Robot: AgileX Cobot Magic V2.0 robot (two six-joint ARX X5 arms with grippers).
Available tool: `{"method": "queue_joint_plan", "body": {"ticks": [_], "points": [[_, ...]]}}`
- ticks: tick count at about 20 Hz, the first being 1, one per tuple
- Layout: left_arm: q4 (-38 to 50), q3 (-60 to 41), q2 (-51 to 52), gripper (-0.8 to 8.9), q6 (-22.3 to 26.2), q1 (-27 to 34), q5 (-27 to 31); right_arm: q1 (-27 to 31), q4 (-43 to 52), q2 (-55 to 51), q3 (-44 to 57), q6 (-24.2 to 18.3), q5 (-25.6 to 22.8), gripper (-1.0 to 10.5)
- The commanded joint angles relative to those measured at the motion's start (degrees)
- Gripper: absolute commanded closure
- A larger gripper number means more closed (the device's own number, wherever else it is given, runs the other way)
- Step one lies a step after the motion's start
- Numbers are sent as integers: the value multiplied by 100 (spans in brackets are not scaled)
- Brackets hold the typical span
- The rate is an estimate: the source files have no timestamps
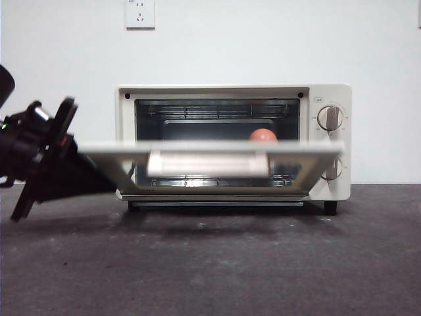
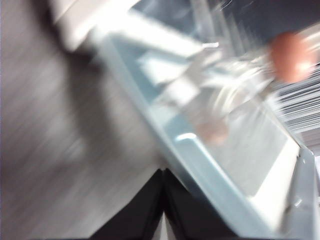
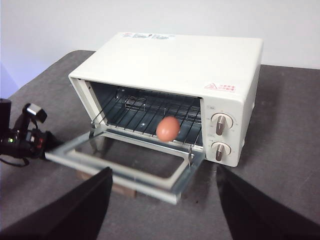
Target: Eggoven
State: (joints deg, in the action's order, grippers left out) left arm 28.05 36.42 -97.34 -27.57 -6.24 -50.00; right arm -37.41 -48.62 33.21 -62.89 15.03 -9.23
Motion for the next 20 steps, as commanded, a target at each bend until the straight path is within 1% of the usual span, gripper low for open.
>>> {"method": "queue_joint_plan", "body": {"ticks": [1, 3, 4, 6, 10, 16, 17, 20], "points": [[911, 155, -74, 807, -820, 0, -170, -39, 33, 37, -55, 63, -28, 615], [1480, 249, -74, 807, -1187, 28, -138, -39, -15, 37, -55, 76, -28, 615], [1626, 337, -74, 807, -1307, 28, -76, -39, -46, 37, -55, 87, -26, 615], [1694, 540, -74, 807, -1394, 28, 68, -39, -140, 37, -55, 107, -26, 615], [1692, 774, -61, 807, -1561, 28, 72, -39, -374, 37, -55, 114, -24, 615], [1298, 778, 330, 806, -1495, -72, 42, -39, -529, 37, -55, 109, -15, 615], [1185, 778, 437, 806, -1434, -101, 44, -39, -542, 37, -55, 109, -4, 615], [654, 778, 890, 806, -1054, -210, 74, -39, -579, 37, -55, 109, 20, 615]]}}
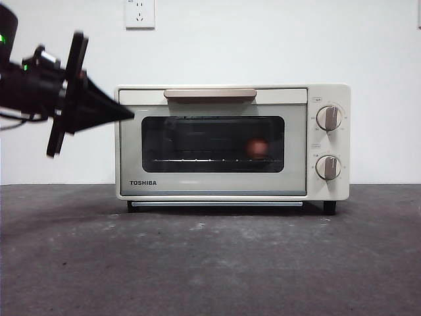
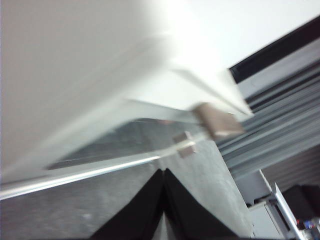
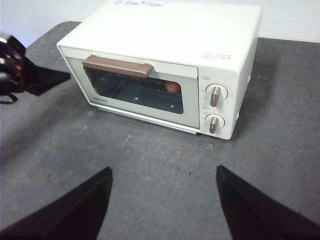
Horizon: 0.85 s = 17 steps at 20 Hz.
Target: Eggoven
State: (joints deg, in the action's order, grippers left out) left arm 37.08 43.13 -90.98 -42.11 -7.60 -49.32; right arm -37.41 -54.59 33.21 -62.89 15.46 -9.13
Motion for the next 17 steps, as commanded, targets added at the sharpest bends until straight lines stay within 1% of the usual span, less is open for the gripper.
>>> {"method": "queue_joint_plan", "body": {"ticks": [1, 4, 8, 10, 13, 17], "points": [[-520, 107, 448, 806, 564, -122, 66, -39, 7, 37, -52, 63, 9, 615], [-1512, 107, 1113, 806, 1126, -299, 485, -39, -9, 37, -52, 44, 9, 615], [-2927, 107, 2105, 806, 1902, -584, 1290, -39, 74, 37, 17, -9, 9, 615], [-3491, 107, 2581, 806, 2190, -728, 1672, -39, 262, 37, 168, -11, 11, 621], [-4122, 107, 3250, 806, 2465, -905, 2153, -42, 693, 35, 564, -13, 11, 641], [-4793, 107, 4070, 806, 2599, -1023, 2695, -39, 1598, 24, 1364, -15, 138, 644]]}}
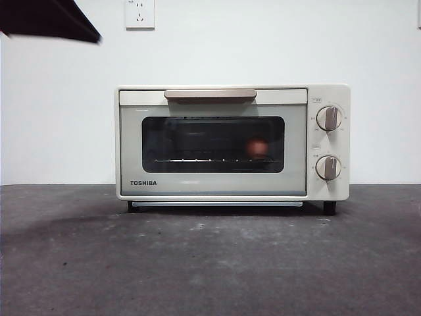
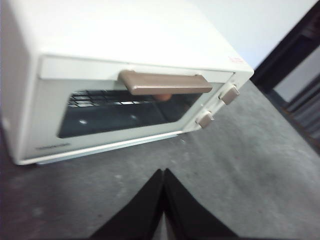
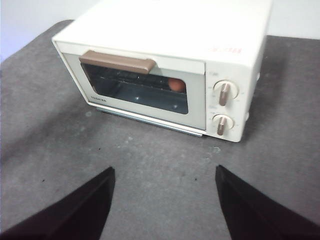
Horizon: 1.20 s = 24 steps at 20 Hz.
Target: Eggoven
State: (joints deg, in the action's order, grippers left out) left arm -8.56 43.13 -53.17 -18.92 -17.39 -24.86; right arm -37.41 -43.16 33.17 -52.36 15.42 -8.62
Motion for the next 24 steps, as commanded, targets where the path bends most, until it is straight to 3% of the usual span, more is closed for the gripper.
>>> {"method": "queue_joint_plan", "body": {"ticks": [1, 4, 9, 16, 24], "points": [[-372, 107, 455, 806, 339, -55, 361, -42, 713, 28, 501, -9, 146, 652], [-863, 107, 953, 806, 496, -63, 651, -39, 1703, 28, 1139, -85, 306, 717], [-1436, 107, 1604, 806, 647, -63, 715, -35, 3263, 42, 2041, -417, 306, 953], [-1659, 107, 2035, 806, 645, -61, 715, -35, 3727, 44, 2310, -527, 269, 941], [-1718, 107, 2020, 806, 643, -63, 715, -35, 3718, 39, 2308, -555, -240, 941]]}}
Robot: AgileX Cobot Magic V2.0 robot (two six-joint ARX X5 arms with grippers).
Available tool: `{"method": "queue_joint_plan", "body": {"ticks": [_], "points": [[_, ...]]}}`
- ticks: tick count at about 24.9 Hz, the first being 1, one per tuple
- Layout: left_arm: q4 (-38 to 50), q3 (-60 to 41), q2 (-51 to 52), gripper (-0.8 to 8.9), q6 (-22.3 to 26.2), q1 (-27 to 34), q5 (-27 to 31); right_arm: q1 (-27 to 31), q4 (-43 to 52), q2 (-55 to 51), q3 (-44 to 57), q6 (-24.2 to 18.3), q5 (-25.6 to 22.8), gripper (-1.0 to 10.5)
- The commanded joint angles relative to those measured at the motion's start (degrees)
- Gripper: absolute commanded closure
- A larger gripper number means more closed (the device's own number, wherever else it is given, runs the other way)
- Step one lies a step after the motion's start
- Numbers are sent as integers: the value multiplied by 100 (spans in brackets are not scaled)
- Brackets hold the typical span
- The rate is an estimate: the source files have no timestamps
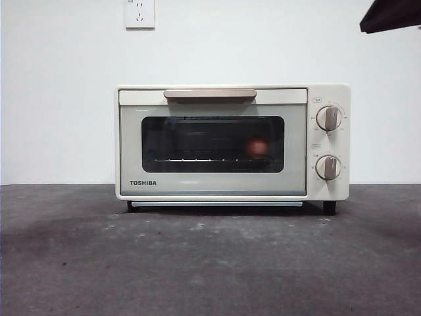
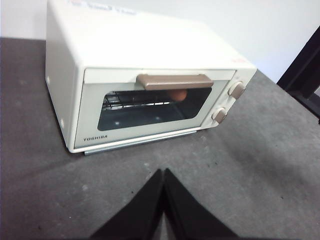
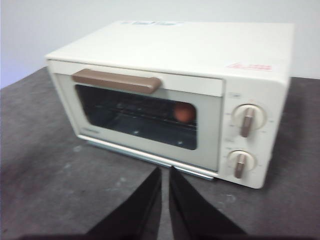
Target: Eggoven
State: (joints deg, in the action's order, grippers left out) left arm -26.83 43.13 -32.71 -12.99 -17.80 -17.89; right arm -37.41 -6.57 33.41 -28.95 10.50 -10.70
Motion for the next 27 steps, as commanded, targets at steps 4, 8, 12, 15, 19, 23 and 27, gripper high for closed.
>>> {"method": "queue_joint_plan", "body": {"ticks": [4, 8, 12, 15, 19, 23, 27], "points": [[111, 107, -26, 806, 50, -22, 17, -35, 59, 15, -33, -63, -31, 941], [111, 107, -26, 806, 50, -22, 17, -35, 59, 15, -33, -63, -31, 941], [111, 107, -26, 806, 50, -22, 17, -35, 59, 15, -33, -63, -31, 941], [92, 107, -20, 806, 238, -22, 17, -35, 59, 15, -33, -63, -31, 941], [221, 79, 181, 806, 1209, 87, 17, -35, 59, 15, -33, -63, -31, 941], [861, -304, 647, 806, 1873, 404, 17, -35, 59, 15, -33, -63, -31, 941], [1803, -1086, 1198, 806, 2041, 846, 289, -35, 59, 15, -33, -63, -31, 941]]}}
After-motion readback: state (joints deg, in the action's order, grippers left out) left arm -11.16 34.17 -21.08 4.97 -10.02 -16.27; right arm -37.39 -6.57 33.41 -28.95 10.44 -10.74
